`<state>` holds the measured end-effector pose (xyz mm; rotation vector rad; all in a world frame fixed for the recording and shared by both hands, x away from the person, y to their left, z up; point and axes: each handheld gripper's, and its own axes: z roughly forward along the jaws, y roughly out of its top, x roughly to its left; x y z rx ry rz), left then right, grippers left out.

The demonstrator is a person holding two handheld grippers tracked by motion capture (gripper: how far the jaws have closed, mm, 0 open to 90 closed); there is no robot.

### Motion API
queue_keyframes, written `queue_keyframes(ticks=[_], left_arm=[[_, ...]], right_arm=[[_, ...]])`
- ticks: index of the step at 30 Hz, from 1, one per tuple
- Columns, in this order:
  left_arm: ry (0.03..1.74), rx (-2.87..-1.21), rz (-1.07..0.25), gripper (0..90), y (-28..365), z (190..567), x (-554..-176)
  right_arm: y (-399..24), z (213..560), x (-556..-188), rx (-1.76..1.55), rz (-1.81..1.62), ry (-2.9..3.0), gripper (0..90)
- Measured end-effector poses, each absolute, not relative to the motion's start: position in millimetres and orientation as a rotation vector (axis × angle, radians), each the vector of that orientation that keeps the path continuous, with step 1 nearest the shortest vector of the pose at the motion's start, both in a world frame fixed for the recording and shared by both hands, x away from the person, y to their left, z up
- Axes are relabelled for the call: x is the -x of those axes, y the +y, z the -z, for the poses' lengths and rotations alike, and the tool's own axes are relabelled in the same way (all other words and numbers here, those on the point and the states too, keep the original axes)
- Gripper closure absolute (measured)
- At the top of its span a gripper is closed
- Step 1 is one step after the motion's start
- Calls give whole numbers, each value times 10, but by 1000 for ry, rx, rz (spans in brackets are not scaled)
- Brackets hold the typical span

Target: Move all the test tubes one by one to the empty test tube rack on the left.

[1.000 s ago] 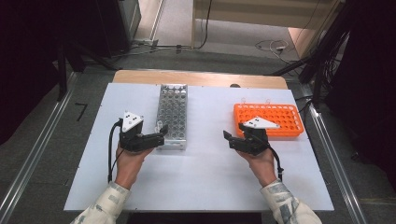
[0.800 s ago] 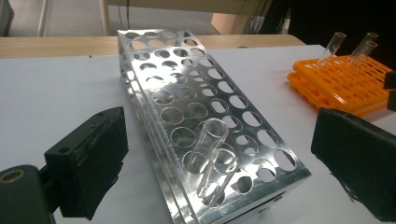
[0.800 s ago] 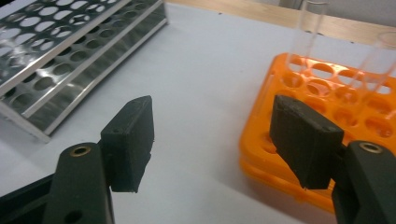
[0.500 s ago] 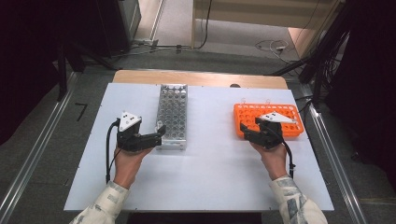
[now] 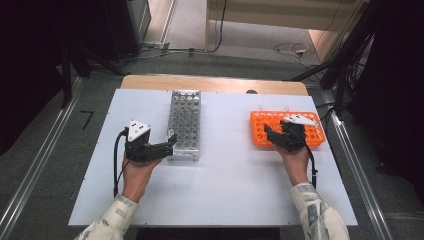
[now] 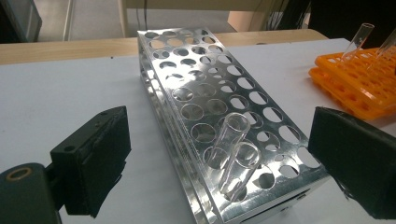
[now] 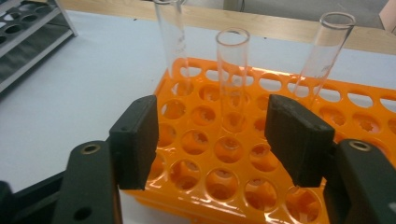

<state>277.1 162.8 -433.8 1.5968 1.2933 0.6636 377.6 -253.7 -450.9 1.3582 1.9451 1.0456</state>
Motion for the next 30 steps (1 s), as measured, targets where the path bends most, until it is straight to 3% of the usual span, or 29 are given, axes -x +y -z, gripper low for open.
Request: queue_keyframes(ticks=[25,30], left_arm=[[1302,-1595,-664,60,1636,4364,-2779],[1300,-1596,-659,60,1636,4365,-2780]], right_arm=[[-2509,4648,-4046,-1323,-966,1943,710],[-2517,4639,-4042,-1315,-973,1940,726]])
